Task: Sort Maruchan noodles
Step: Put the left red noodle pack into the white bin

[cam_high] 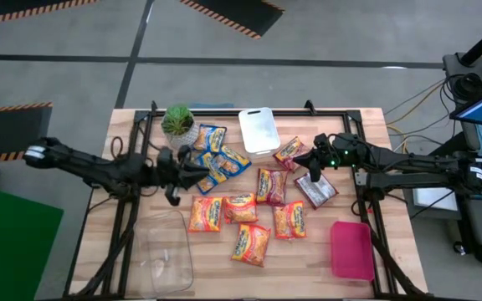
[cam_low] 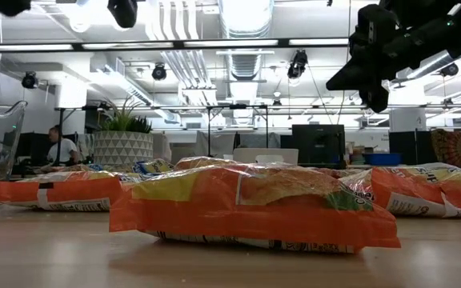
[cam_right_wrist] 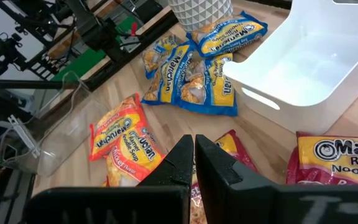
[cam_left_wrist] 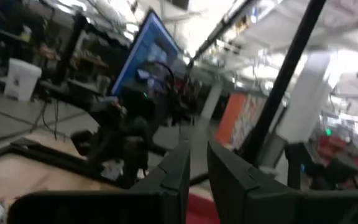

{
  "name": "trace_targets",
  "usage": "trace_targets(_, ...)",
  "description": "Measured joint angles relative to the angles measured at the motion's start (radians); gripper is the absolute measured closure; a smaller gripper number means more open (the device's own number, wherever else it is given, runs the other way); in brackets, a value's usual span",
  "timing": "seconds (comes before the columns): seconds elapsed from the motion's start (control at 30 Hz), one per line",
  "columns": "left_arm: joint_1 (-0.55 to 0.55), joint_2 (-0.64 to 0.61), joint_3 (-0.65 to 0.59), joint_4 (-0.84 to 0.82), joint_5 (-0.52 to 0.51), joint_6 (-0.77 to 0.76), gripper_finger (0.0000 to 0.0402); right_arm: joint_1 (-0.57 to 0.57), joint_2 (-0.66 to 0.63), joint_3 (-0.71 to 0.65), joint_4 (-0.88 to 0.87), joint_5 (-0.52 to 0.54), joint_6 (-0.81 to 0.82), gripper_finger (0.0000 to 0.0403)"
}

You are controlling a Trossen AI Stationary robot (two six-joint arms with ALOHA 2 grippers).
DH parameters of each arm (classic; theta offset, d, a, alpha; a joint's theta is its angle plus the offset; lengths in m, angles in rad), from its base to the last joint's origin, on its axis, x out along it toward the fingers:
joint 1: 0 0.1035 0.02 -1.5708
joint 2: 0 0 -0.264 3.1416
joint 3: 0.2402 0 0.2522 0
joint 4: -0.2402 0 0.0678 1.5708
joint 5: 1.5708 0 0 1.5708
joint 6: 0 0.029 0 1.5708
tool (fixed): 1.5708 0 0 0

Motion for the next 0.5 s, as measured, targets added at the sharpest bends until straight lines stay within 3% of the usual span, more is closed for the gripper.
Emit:
trace_targets(0.13,-0.023,0.068,0.059,-0.072,0.0,0.0,0.0363,0.0,0.0,0.0,0.0,0.0,0.0,0.0394)
trace_targets(0.5,-0.033,0.277,0.12,-0.069,-0.001,-0.03,0.0363,0.0,0.0,0.0,0.0,0.0,0.0,0.0394)
